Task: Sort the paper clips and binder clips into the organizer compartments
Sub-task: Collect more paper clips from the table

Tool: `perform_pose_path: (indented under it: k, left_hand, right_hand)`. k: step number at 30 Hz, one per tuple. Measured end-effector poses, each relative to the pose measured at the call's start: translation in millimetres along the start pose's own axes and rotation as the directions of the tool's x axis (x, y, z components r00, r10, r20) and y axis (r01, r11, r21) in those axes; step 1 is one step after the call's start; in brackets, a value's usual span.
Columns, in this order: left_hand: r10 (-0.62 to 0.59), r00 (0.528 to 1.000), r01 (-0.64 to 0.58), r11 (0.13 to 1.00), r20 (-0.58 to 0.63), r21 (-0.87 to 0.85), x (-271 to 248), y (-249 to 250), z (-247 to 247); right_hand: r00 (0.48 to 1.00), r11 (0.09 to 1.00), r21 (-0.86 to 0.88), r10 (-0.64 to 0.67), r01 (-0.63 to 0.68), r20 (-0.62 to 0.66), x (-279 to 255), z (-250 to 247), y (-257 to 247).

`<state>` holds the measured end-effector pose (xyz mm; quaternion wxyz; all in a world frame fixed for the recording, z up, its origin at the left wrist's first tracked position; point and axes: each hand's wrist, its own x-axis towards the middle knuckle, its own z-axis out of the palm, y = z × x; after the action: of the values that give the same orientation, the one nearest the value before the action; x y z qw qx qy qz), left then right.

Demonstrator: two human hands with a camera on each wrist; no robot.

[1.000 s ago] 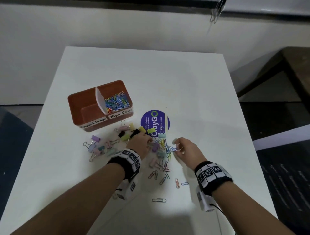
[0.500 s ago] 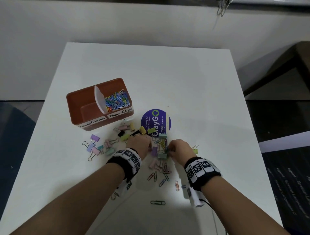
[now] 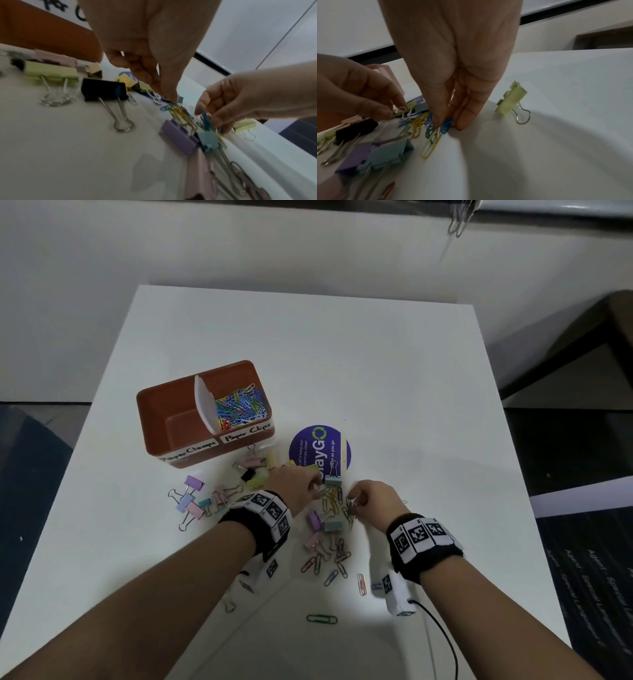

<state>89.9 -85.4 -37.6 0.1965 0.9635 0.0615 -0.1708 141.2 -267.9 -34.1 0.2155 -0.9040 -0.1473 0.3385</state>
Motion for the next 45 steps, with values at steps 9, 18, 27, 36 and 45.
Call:
perform_pose_path:
  k: [9, 18, 27, 36, 45]
  left_hand:
    - [0.002, 0.999, 0.001, 0.997, -0.037, 0.074, 9.3, 12.2, 10.7]
    - [-0.022, 0.998, 0.013, 0.987, 0.053, 0.162, 15.0, 13.5, 6.3]
    - [-0.001, 0.998, -0.013, 0.969, 0.057, 0.246, 9.6, 13.5, 7.8]
    - [-0.077, 0.996, 0.065, 0.967, -0.038, -0.246, -0.8, -9.4, -35.6]
    - [-0.213, 0.896, 0.005, 0.882, -0.39, -0.471, -29.5, -46.2, -123.2]
  right_hand:
    - [0.999, 0.997, 0.072, -0.013, 0.017, -0.049, 6.4, -5.1, -1.0]
    - [0.998, 0.993, 0.114, -0.023, 0.028, -0.051, 7.9, -5.5, -4.6]
    - [0.996, 0.989, 0.135, -0.045, 0.055, -0.074, -3.6, -6.9, -0.2]
    - [0.992, 0.958, 0.277, -0.036, 0.069, -0.123, -16.9, -26.4, -10.4]
    - [0.954, 0.947, 0.201, -0.205, 0.25, -0.22, 7.1, -59.6, -98.9]
